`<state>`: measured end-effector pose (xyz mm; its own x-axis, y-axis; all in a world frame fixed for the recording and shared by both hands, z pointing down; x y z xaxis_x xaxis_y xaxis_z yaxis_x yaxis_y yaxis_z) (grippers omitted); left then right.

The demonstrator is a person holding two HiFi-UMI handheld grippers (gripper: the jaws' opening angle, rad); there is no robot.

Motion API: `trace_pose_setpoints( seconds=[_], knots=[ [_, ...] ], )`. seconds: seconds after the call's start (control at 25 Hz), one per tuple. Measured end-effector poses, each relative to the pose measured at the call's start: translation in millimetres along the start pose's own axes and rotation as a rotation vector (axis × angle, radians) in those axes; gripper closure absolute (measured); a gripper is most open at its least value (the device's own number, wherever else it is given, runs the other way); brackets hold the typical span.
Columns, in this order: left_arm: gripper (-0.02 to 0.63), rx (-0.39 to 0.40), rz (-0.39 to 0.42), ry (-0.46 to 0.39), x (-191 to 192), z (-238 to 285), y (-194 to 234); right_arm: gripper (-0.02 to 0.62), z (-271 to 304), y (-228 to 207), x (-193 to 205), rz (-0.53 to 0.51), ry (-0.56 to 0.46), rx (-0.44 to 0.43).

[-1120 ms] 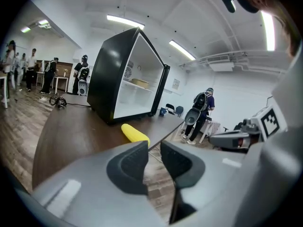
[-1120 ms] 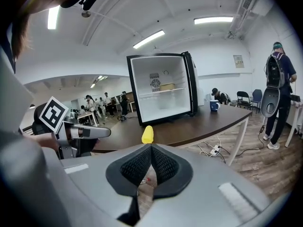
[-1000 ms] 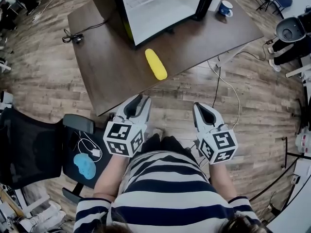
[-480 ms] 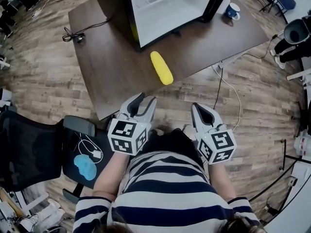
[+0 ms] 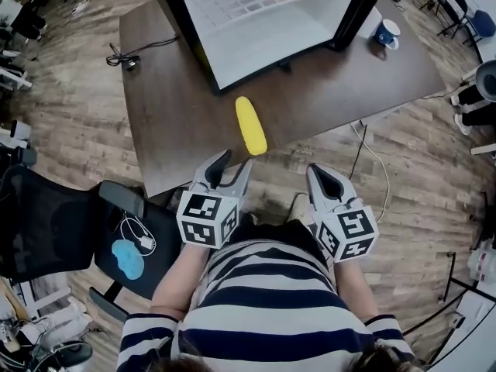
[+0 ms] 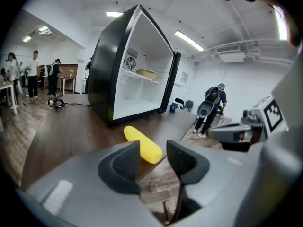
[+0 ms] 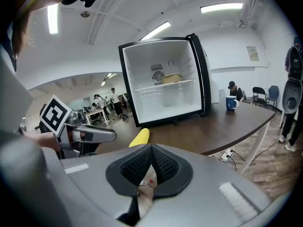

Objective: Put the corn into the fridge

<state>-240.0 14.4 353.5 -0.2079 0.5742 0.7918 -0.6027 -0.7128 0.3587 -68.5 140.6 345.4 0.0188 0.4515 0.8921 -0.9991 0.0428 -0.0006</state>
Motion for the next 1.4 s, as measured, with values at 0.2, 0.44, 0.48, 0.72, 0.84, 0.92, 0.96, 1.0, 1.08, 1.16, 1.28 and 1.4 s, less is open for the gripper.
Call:
trace_pose_setpoints(
  seconds=[0.2,0.44,0.48,0.72,0.84,0.92,0.96,1.0,1.08,1.16,1.28,1.4],
  knots=[
    [0.606,-0.094,-0.038,-0.009,-5,28,-16,0.601,7,-48,-4,-0.030,-0.004,-0.063],
    [0.606,-0.225,-0.089,-0.026,-6,52,-31,0.601,19,-92,0,-0.057,0.014,-0.167],
    [0.606,-0.248,-0.094,-0.028,-5,56,-33,0.601,21,-98,1,-0.064,0.016,-0.186],
    [0.606,-0.376,-0.106,-0.049,-2,76,-41,0.601,28,-123,8,-0.107,0.022,-0.282],
    [0.606,-0.440,-0.131,-0.054,3,79,-43,0.601,33,-128,11,-0.141,0.025,-0.341],
    [0.606,-0.467,-0.141,-0.052,7,82,-44,0.601,40,-129,13,-0.150,0.027,-0.364],
    [0.606,-0.476,-0.143,-0.051,8,83,-44,0.601,43,-128,14,-0.148,0.027,-0.371],
    [0.606,-0.483,-0.144,-0.049,10,84,-43,0.601,45,-127,14,-0.145,0.027,-0.377],
    [0.606,-0.498,-0.151,-0.040,12,87,-40,0.601,50,-124,14,-0.141,0.029,-0.398],
    [0.606,-0.510,-0.160,-0.026,12,92,-37,0.601,58,-122,13,-0.138,0.038,-0.426],
    [0.606,-0.515,-0.169,-0.011,9,103,-32,0.601,69,-123,11,-0.132,0.051,-0.450],
    [0.606,-0.519,-0.171,-0.010,8,108,-24,0.601,76,-119,10,-0.123,0.055,-0.455]
  ],
)
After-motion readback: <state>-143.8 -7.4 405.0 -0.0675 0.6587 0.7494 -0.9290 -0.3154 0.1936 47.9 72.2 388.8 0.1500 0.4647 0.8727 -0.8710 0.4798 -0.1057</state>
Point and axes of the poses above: the fingertips, and each gripper's own axes: z forward along the fingers, y to its left, x out of its underside, the point moved 7 cm from there along -z, backward along the fingers, and after that the axes turned 11 degrees about -z, right-handed, at the moved point
